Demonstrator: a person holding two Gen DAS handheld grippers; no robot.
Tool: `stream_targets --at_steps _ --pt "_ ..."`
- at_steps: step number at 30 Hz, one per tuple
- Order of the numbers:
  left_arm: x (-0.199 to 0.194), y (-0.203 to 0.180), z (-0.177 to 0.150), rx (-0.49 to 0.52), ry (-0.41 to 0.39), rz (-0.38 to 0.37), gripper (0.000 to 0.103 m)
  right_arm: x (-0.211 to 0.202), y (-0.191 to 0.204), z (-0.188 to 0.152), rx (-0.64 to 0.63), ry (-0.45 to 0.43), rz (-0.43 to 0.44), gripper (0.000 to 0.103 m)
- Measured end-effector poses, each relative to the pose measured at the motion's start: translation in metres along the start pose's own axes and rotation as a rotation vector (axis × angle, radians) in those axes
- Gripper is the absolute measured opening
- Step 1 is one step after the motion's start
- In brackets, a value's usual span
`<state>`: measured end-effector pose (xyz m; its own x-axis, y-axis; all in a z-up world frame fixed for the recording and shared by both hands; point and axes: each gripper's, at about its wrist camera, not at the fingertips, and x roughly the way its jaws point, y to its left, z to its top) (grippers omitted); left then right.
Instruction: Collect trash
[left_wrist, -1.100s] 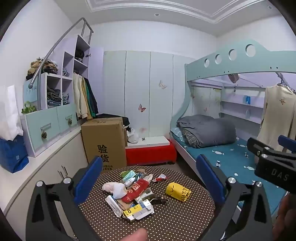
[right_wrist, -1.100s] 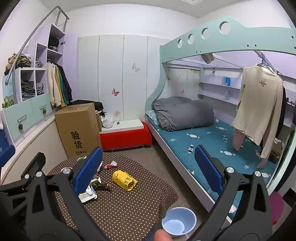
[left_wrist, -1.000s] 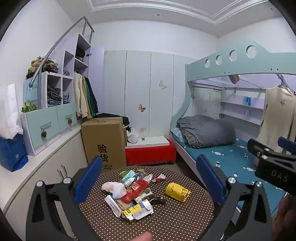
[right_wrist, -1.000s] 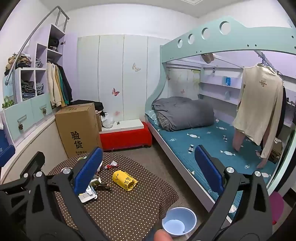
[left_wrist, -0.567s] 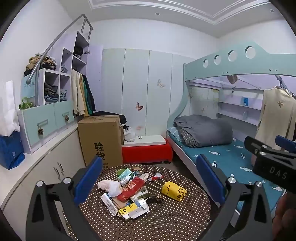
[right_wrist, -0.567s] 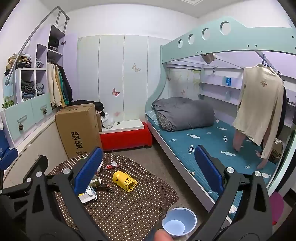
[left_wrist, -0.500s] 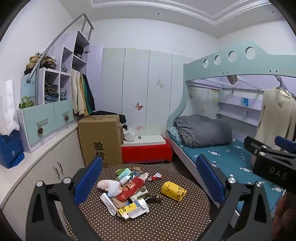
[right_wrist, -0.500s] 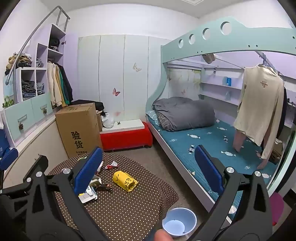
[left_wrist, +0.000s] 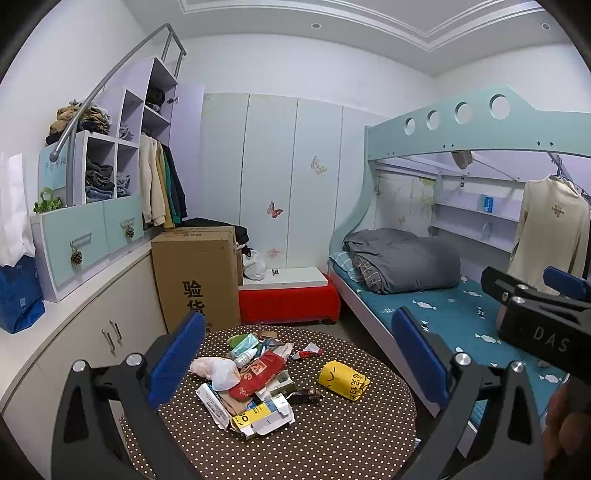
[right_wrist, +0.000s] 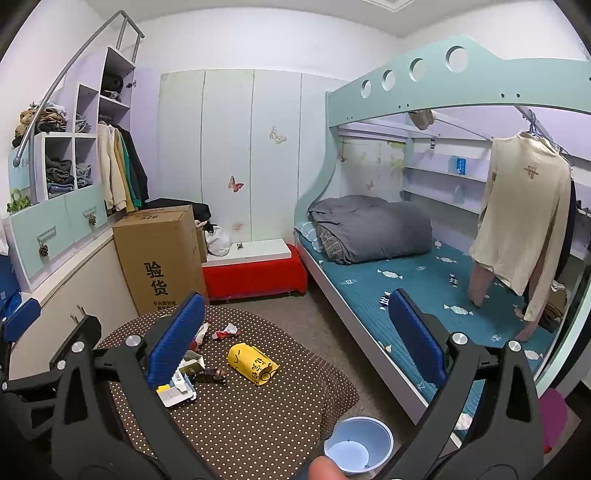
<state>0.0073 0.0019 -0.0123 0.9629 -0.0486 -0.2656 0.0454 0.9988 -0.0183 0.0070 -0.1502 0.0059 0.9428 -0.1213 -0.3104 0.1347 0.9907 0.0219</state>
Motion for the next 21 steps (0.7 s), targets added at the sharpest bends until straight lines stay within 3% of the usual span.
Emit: stream_targets --at_steps 21 --pt "0.0004 0.0012 0.0017 -0.001 0.002 -0.001 0.099 0.0050 -0.0010 0.0007 -0.001 0.007 -0.005 0.097"
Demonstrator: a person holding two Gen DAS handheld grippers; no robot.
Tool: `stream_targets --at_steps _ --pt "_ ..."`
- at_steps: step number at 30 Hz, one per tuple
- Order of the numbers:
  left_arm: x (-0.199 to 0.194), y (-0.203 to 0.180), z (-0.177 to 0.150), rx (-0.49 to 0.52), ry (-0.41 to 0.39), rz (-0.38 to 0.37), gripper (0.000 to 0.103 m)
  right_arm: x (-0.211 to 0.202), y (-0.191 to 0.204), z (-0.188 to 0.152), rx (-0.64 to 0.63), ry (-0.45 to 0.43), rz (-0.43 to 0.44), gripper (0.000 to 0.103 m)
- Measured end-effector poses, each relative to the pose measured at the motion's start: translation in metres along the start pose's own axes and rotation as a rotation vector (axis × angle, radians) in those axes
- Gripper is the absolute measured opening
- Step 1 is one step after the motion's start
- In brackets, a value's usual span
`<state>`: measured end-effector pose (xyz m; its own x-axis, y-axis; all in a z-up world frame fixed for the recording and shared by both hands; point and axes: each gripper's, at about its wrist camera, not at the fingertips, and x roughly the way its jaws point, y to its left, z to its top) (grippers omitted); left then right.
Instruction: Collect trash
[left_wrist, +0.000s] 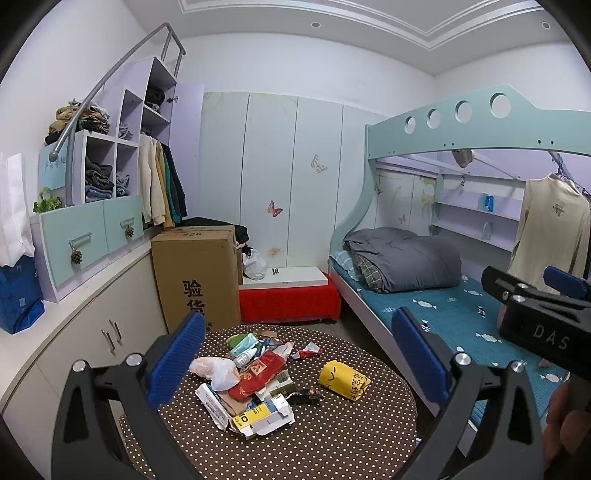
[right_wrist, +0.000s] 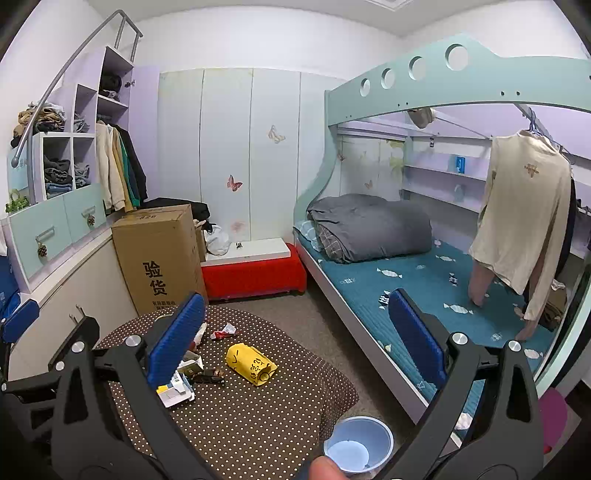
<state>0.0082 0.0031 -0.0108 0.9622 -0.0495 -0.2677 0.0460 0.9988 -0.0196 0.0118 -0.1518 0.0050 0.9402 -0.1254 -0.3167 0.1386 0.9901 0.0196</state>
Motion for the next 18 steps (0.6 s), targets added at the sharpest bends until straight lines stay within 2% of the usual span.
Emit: stream_targets --at_steps 18 --pt "0.010 0.008 -0.006 -0.017 0.022 0.009 0.099 0.011 0.003 -0.007 -0.006 0.022 0.000 0.097"
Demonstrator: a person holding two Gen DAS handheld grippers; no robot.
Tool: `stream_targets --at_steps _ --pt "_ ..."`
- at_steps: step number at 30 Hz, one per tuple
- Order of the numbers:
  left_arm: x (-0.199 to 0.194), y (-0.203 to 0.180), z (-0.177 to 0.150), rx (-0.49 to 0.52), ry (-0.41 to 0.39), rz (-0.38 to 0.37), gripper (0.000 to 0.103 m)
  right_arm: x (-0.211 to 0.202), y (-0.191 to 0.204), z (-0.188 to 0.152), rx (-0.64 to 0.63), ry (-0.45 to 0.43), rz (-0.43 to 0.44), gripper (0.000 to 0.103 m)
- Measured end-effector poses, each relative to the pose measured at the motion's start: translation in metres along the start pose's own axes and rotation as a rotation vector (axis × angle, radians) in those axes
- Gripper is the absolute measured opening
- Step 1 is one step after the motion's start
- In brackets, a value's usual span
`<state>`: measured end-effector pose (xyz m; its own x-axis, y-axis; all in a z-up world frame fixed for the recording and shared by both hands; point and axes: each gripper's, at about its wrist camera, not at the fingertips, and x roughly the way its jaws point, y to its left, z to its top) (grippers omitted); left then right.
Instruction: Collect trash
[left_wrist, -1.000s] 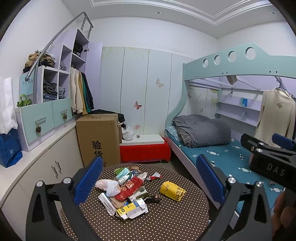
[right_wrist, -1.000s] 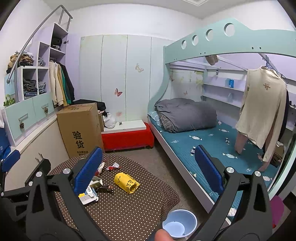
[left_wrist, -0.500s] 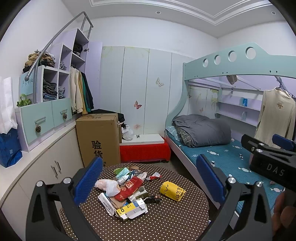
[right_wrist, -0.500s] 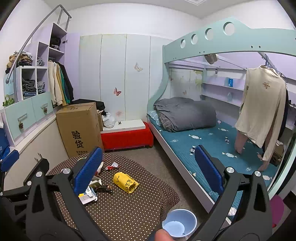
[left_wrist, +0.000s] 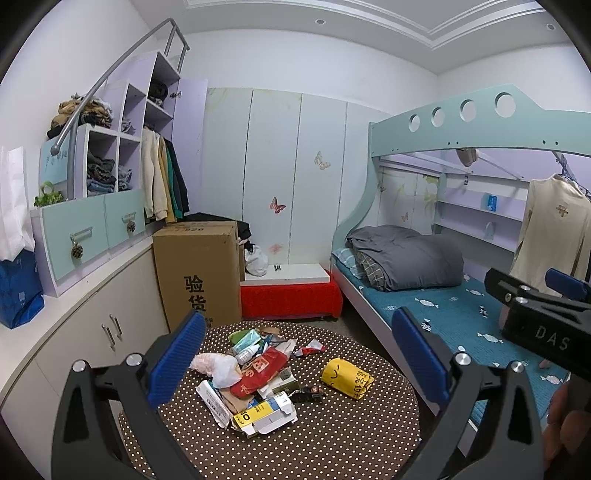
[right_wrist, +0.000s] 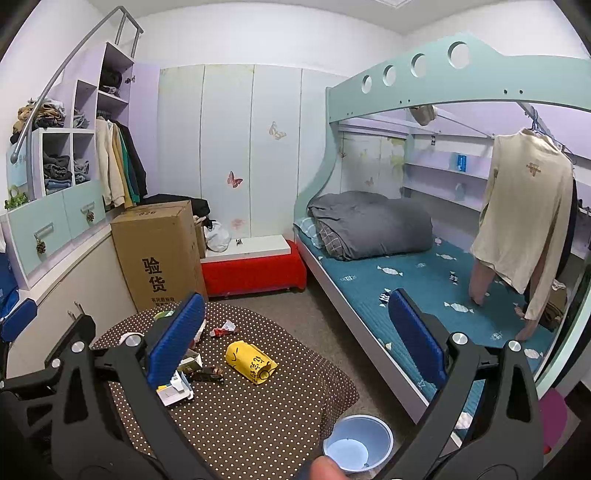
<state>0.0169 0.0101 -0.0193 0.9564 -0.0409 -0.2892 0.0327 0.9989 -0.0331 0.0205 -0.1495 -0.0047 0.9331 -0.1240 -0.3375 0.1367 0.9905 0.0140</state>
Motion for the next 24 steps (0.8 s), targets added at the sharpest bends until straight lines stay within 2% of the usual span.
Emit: stream_targets --at_steps 9,15,17,24 --pt "0.037 0.034 -0.038 -0.022 0.134 0.060 0.099 0.057 0.017 -0.028 -0.048 0.135 0.048 0.097" --pt "0.068 0.067 -0.076 -0.029 0.246 0.102 0.099 0.112 0.044 -0.063 -0.087 0.275 0.123 0.097" --pt "0.077 0.077 -0.087 -0.032 0.277 0.116 0.099 0.133 0.056 -0.077 -0.097 0.332 0.163 0.097" --pt "0.102 0.111 -0.125 -0.042 0.387 0.166 0.099 0.185 0.111 -0.129 -0.156 0.509 0.389 0.097"
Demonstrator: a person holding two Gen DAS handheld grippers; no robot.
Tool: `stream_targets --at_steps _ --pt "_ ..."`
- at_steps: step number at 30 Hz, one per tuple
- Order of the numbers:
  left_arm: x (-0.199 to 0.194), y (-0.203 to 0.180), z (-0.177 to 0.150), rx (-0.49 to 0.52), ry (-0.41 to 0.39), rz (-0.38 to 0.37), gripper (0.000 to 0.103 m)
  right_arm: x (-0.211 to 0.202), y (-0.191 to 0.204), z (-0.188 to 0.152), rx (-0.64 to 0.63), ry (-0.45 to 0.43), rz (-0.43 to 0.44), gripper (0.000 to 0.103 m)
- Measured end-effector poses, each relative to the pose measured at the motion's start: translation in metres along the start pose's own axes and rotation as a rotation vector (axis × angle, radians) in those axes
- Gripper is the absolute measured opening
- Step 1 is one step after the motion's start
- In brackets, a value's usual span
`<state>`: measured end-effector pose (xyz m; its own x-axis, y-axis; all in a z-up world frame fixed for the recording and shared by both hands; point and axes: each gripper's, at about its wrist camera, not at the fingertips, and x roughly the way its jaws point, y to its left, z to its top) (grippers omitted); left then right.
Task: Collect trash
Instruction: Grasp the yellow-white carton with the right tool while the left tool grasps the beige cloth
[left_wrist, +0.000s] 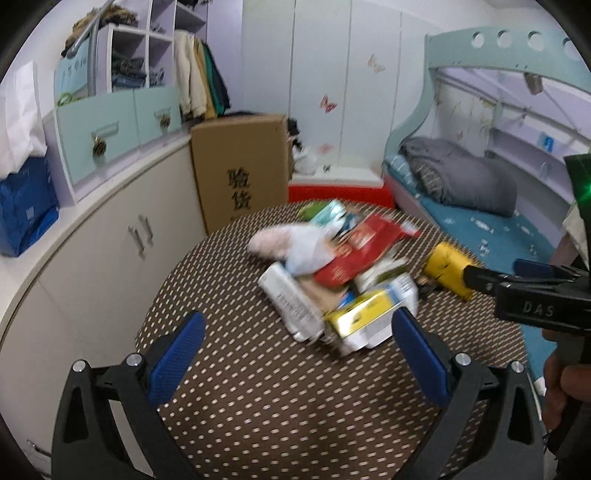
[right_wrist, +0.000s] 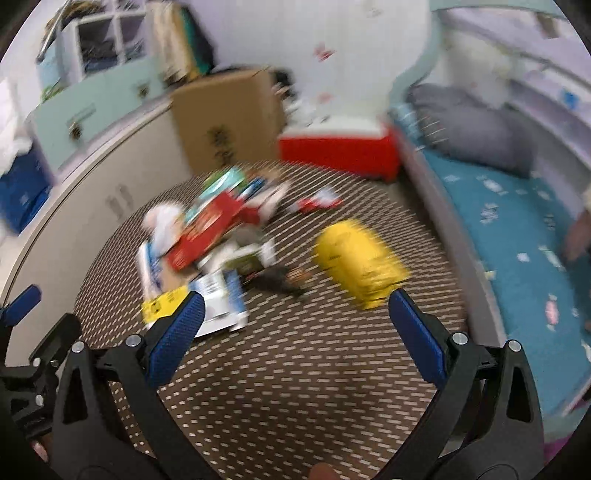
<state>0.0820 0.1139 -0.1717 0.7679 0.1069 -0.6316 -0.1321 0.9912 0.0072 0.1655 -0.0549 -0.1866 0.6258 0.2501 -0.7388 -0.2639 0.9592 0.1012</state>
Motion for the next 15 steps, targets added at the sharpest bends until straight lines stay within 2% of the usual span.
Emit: stream_targets --at_steps 3,7,9,13,14,15 --pt "0.015 0.017 -0.008 -0.012 0.043 0.032 0.099 0.028 0.026 -0.004 -0.069 0.060 0.081 0.097" --pt "0.029 0.037 -0.014 -0.038 0.084 0.072 0.099 0.053 0.049 -0.004 -0.127 0.097 0.116 0.097" --pt "0.033 0.044 -0.015 -0.050 0.091 0.082 0.099 0.062 0.049 0.000 -0.121 0.105 0.123 0.097" --pt "0.040 0.051 -0.011 -0.061 0.087 0.087 0.099 0.078 0.046 0.005 -0.077 0.141 0.222 0.097" --pt "0.041 0.051 -0.009 -0.062 0.085 0.085 0.099 0.078 0.045 0.005 -0.076 0.146 0.237 0.093" --pt "0.045 0.051 -0.006 -0.064 0.081 0.081 0.099 0.078 0.044 0.004 -0.068 0.148 0.272 0.081"
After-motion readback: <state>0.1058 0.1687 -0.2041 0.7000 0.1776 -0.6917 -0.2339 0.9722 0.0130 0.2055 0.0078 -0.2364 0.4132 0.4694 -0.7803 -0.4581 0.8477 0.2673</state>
